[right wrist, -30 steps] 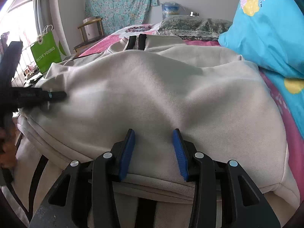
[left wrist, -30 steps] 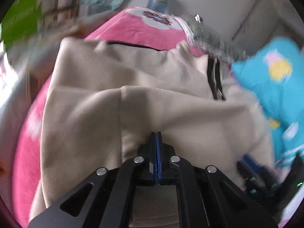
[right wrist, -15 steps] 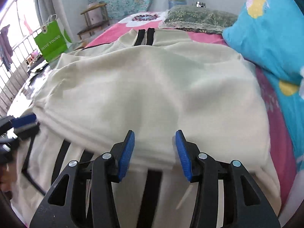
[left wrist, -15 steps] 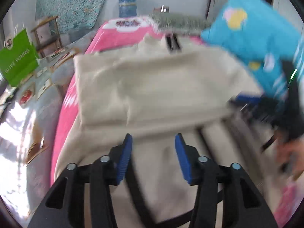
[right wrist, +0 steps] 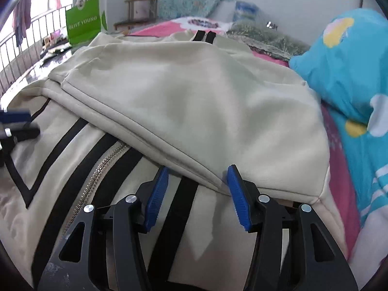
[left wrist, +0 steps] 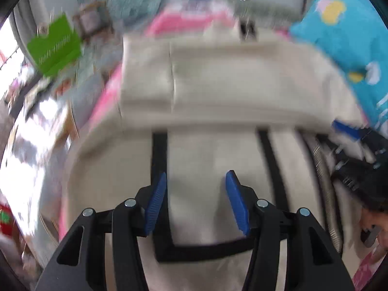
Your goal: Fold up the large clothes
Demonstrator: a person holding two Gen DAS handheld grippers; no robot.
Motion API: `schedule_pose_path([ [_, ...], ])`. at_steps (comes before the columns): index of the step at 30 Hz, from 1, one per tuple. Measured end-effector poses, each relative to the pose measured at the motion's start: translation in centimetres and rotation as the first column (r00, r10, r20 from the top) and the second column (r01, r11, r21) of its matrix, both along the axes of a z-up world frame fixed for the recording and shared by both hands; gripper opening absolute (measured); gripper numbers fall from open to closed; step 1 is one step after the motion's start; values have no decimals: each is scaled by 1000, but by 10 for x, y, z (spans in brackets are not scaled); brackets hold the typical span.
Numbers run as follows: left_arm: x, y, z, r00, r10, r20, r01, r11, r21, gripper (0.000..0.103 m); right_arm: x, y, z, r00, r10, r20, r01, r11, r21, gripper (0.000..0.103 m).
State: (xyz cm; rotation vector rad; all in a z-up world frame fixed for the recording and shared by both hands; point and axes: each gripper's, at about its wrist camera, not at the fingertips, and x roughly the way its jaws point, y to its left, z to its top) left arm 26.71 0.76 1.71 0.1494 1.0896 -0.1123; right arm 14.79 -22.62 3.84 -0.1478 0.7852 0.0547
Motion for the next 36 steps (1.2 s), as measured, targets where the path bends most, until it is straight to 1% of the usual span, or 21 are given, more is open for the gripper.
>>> schedule_pose_path([
  [2, 1, -10, -1, 1000, -7, -23, 9, 997, 81, 51, 1, -7, 0, 1000, 4, -8, -4, 999, 45, 50],
  [4, 7, -16, 8, 998, 35, -56, -28, 992, 122, 51, 2, -12, 3, 1000, 10, -17, -8, 997, 81, 50],
  [5, 9, -21, 20, 999, 35, -34, -31, 991, 132, 51, 1, -13, 4, 1000, 13, -13, -12, 995, 95, 50],
  [8, 20, -30, 56, 995, 17, 94, -34, 982, 186, 51, -2, -13, 5, 1000, 17, -8, -16, 994, 110, 50],
  [12, 52, -17, 90, 973, 101, 210, -128, 985, 119, 51, -4, -9, 5, 1000, 13, -1, -13, 997, 71, 50],
  [15, 84, 0, 95, 949, 141, 283, -167, 984, 70, 55, -4, -10, 7, 1000, 17, -3, -16, 997, 76, 50],
  [16, 93, 3, 93, 948, 153, 281, -172, 984, 42, 55, -5, -11, 8, 1000, 18, -3, -18, 996, 82, 50],
  [18, 119, 16, 86, 955, 164, 247, -154, 986, -58, 55, -7, -14, 13, 999, 38, 6, -38, 992, 120, 53],
  [20, 136, 20, 83, 958, 150, 245, -131, 987, -92, 55, -9, -18, 21, 998, 60, 3, -59, 981, 184, 53],
  [21, 148, 20, 80, 965, 126, 229, -99, 987, -125, 55, -10, -22, 27, 997, 76, -3, -72, 964, 256, 53],
  [22, 159, 18, 78, 972, 93, 214, -61, 987, -151, 55, -10, -27, 34, 995, 101, -8, -92, 931, 354, 53],
  [23, 171, 14, 77, 975, 62, 212, -29, 987, -156, 55, -7, -34, 43, 992, 128, -1, -112, 871, 479, 53],
  [24, 182, 10, 76, 976, 29, 218, 5, 988, -154, 55, 1, -38, 54, 992, 123, -7, -99, 835, 541, 53],
  [26, 205, -6, 76, 971, -35, 235, 65, 991, -118, 55, 25, -42, 82, 996, 93, -14, -67, 809, 584, 54],
  [28, 231, -21, 73, 970, -86, 226, 114, 987, -116, 58, 55, -44, 119, 998, 52, 39, -65, 811, 582, 54],
  [29, 247, -29, 73, 972, -111, 208, 142, 979, -144, 58, 72, -43, 130, 998, 40, 52, -63, 822, 566, 58],
  [30, 260, -34, 73, 972, -123, 199, 159, 972, -175, 60, 94, -43, 141, 998, 21, 58, -49, 841, 538, 67],
  [31, 277, -40, 74, 974, -132, 184, 173, 958, -227, 64, 111, -44, 145, 999, -4, 53, -24, 858, 513, 67],
  [34, 315, -49, 69, 985, -107, 134, 147, 929, -340, 65, 186, -53, 141, 990, -125, -68, 141, 913, 382, 67],
  [35, 324, -50, 65, 990, -92, 110, 126, 922, -365, 65, 202, -61, 138, 973, -214, -85, 231, 913, 338, 67],
  [36, 334, -53, 58, 994, -82, 78, 106, 912, -396, 65, 213, -70, 135, 961, -266, -81, 277, 896, 346, 67],
])
